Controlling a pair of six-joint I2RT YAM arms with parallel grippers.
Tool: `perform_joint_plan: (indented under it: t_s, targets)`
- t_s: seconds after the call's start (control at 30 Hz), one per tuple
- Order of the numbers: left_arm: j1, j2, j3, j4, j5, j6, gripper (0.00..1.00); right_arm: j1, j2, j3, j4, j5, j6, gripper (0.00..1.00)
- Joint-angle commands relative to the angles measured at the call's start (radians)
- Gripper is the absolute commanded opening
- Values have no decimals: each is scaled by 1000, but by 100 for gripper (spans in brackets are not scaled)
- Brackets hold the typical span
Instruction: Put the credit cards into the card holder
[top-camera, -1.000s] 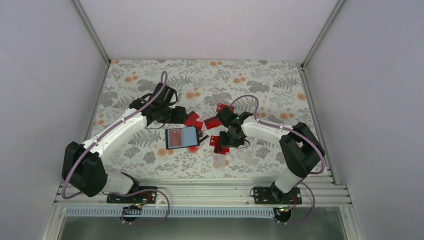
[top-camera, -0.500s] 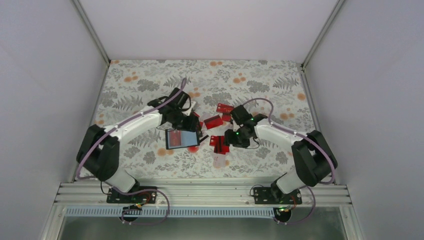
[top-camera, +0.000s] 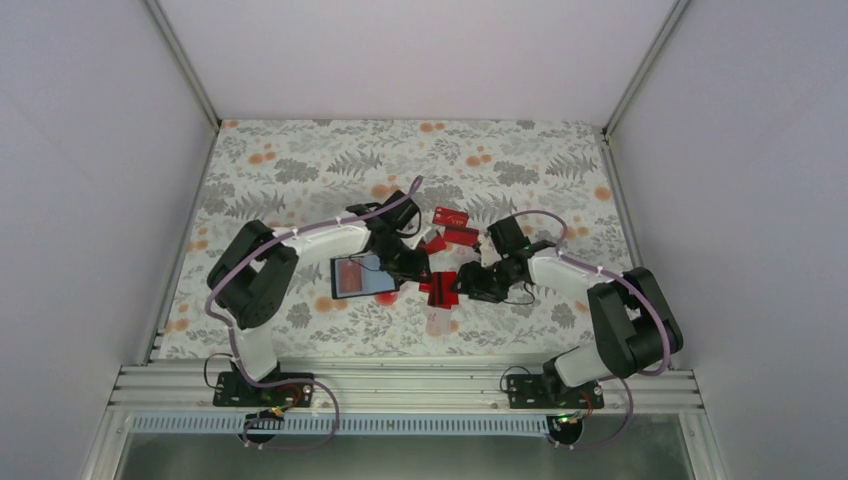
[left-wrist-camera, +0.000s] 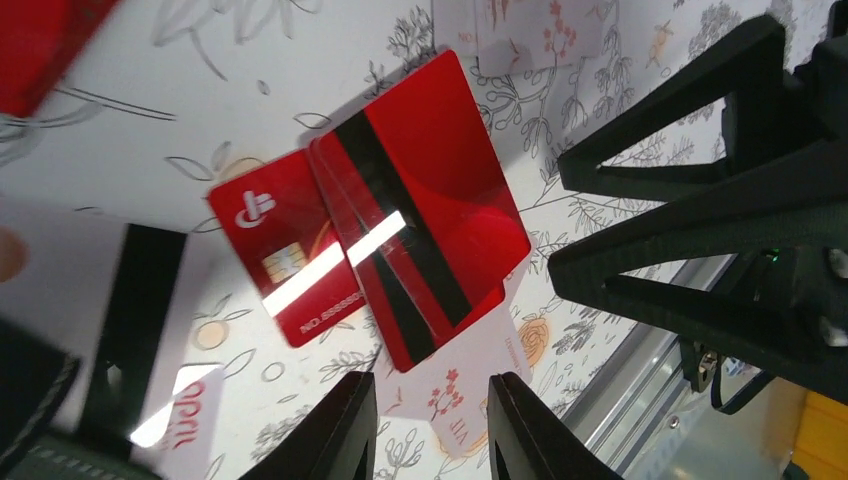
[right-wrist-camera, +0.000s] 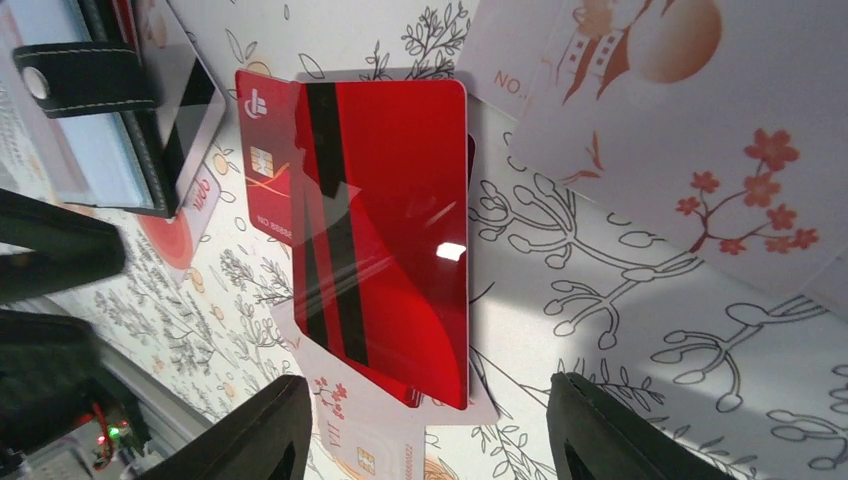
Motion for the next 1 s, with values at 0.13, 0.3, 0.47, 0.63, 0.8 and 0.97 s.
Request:
perform_joint_plan:
  t_s: [0.13, 0.3, 0.47, 0.63, 0.8, 0.97]
  targets:
    - [-52, 103, 60, 15, -6, -31, 26, -66, -2, -53, 112, -138, -45, 60]
    - [-73, 142, 89, -3, -41, -29, 25, -83, 19, -81, 157, -189, -57, 60]
    - [-89, 179, 110, -23, -75, -28, 22, -87, 36, -91, 174, -212, -73, 59]
    - [-92, 200, 100, -31, -117, -44, 15, -88, 71, -114, 217, -249, -81, 59]
    - [-100, 218, 83, -24, -117, -41, 11, -89, 109, -141, 273, -290, -87, 57]
    - [-104, 227, 83, -23, -118, -38, 10, -89, 111, -141, 288, -317, -93, 51]
